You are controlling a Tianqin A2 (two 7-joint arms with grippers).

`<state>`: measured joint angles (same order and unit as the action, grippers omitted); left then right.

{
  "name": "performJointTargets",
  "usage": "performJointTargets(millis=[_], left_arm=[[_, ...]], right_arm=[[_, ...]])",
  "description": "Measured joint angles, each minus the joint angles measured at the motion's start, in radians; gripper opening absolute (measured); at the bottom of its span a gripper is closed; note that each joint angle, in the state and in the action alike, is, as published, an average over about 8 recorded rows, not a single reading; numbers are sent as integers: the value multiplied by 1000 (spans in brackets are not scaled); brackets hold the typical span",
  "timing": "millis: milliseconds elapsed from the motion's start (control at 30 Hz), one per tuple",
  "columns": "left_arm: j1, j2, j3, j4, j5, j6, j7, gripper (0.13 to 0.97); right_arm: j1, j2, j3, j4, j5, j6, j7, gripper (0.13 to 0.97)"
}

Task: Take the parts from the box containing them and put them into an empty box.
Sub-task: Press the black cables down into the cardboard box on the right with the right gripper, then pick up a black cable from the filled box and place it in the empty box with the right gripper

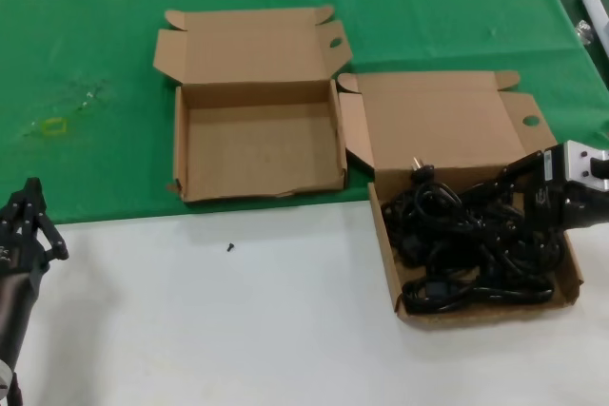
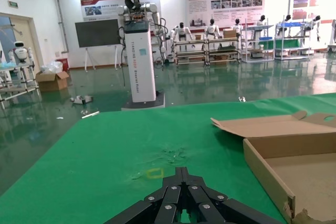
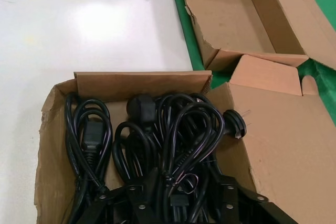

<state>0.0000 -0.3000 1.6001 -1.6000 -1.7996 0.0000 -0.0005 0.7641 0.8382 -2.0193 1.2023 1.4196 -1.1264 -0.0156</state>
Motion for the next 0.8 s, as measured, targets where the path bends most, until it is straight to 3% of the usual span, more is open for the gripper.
performJointTargets(millis=[100, 367, 800], left_arm=[[0, 0, 0, 0, 0, 0, 0, 143], [0, 0, 0, 0, 0, 0, 0, 143], [0, 0, 0, 0, 0, 0, 0, 143]], right_arm=[[-1, 0, 2, 1, -1, 1, -2, 447], [-9, 6, 7, 13, 1, 1, 0, 315], [2, 39, 19, 48, 16, -39, 13, 255]])
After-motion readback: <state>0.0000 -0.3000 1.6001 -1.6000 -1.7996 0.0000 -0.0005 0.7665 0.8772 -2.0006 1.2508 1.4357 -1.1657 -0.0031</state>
